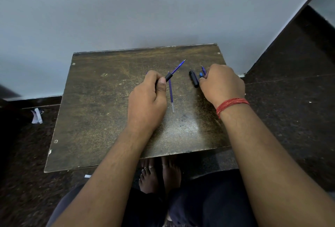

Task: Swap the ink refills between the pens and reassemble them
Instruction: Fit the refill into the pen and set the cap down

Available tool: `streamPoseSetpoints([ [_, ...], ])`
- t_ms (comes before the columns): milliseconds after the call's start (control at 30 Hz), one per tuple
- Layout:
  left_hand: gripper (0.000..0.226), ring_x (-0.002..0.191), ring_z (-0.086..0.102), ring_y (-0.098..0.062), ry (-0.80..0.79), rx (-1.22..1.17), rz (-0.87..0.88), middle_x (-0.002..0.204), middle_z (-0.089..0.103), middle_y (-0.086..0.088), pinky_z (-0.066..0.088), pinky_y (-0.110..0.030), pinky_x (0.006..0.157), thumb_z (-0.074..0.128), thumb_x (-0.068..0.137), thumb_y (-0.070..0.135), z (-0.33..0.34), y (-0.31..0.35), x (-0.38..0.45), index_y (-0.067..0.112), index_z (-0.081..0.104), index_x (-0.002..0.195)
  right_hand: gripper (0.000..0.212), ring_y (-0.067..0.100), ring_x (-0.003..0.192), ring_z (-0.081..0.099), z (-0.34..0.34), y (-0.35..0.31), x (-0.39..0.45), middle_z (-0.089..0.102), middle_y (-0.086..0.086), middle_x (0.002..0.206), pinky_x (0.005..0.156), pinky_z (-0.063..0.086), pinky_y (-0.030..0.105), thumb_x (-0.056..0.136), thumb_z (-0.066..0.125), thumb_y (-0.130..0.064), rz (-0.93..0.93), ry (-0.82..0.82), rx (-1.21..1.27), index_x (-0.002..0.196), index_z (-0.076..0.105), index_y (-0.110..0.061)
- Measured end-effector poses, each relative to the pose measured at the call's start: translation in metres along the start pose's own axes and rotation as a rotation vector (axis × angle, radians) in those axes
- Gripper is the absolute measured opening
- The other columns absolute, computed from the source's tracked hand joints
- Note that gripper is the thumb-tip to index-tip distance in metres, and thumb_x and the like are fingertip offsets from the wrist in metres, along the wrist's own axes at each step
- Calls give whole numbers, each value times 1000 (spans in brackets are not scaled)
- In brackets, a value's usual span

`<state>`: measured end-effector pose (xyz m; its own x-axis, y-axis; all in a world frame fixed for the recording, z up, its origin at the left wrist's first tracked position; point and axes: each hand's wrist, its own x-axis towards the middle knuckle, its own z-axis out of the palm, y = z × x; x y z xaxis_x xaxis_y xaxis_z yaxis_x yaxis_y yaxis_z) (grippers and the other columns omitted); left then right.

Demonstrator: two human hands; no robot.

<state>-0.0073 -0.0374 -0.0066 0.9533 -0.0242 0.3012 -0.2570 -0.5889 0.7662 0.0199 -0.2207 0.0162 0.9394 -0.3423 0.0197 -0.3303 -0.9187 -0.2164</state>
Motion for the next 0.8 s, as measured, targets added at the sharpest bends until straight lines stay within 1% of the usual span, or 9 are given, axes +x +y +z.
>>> streamPoseSetpoints([
  [67,16,51,45,-11,-1,1,-2,56,46,8,31,-34,51,46,103,26,0,0,0,23,47,88,21,25,79,49,0,-1,1,59,7,97,65,39,34,96,55,-31,11,-19,15,101,65,-14],
  [133,15,53,46,-10,-5,0,-5,56,46,8,32,-34,51,46,104,27,-1,0,0,22,49,89,20,25,78,54,1,-1,3,63,7,97,65,39,32,92,56,-32,27,0,115,96,67,-15],
  [233,17,52,46,-10,-3,-5,-3,56,45,9,30,-34,51,45,103,27,-1,-1,0,18,51,91,13,19,77,62,0,-2,1,67,-1,86,62,43,28,84,60,-29,77,76,511,78,66,-21],
  [300,17,52,45,-11,3,0,-8,55,44,9,28,-34,51,45,103,27,-1,-2,2,17,52,92,11,11,74,64,0,-6,-3,67,-6,78,62,47,26,85,64,-26,97,72,784,76,66,-21],
  [333,17,52,45,-12,6,1,-8,55,44,9,29,-34,51,45,103,27,-1,-2,2,17,52,92,10,11,72,64,0,-8,-5,68,-5,77,60,47,25,85,66,-24,113,50,916,76,65,-20],
  [433,16,52,45,-12,7,6,-3,55,44,9,29,-34,51,46,103,27,-1,-3,2,17,51,91,13,16,65,59,2,-15,-7,67,12,82,50,42,26,83,69,-9,142,-43,1344,75,59,-14],
  [500,15,52,44,-11,2,3,1,55,44,10,28,-34,52,45,103,28,0,-3,2,20,49,90,15,15,62,57,3,-20,-7,67,13,80,48,40,26,85,70,-3,153,-91,1534,80,58,-11],
  [667,14,52,45,-12,1,8,21,56,44,10,33,-35,52,44,102,30,0,-4,2,24,48,89,21,18,65,68,6,-25,-10,68,4,67,57,53,25,91,64,6,200,-117,1745,105,54,-6],
  [800,13,53,46,-18,-2,20,39,56,45,10,38,-38,52,44,101,30,0,-4,2,26,46,89,21,21,72,71,5,-25,-8,67,10,75,67,58,28,92,61,9,202,-79,1840,106,54,-4],
])
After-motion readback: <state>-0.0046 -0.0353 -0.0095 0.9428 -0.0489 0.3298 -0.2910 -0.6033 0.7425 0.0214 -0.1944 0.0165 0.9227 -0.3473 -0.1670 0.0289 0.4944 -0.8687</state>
